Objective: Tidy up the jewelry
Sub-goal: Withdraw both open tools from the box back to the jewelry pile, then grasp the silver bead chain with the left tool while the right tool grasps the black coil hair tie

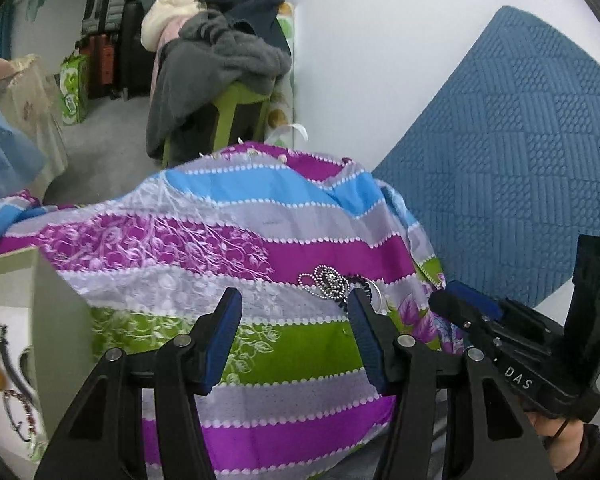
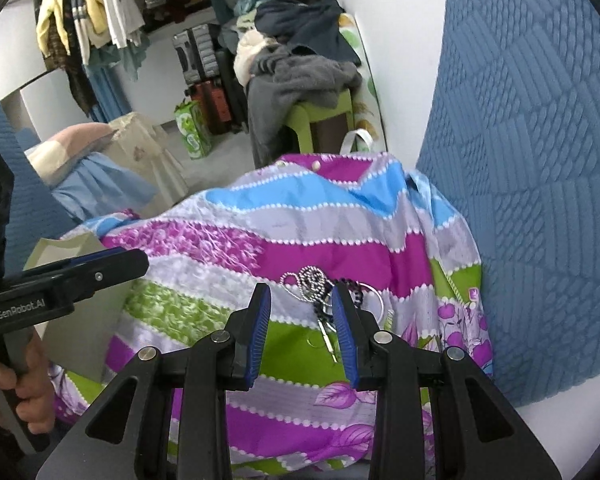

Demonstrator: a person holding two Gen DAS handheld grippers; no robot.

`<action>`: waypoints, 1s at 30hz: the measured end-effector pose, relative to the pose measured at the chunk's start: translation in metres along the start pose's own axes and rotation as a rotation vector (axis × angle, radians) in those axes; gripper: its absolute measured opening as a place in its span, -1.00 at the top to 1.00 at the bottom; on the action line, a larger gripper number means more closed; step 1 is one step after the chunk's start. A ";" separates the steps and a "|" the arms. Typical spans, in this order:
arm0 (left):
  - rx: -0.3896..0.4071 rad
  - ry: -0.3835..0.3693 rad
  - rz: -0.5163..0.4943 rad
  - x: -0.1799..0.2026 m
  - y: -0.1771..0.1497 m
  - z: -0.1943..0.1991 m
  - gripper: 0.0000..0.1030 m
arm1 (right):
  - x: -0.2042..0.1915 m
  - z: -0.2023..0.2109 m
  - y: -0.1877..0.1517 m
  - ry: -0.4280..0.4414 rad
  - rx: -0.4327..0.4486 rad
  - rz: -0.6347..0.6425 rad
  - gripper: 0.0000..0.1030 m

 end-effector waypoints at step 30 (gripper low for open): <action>-0.155 -0.120 -0.015 0.020 -0.005 -0.148 0.17 | 0.061 -0.119 -0.034 -0.011 -0.253 -0.123 0.50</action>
Point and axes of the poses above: each gripper's, at about its wrist camera, not at the fingertips, and z roughly against the way its jaws point, x to its right, y to its top, the point moved 9 cm from there along -z, roughly the way its jaws point, and after that the axes turned 1 degree about -x, right-handed, at the moved point
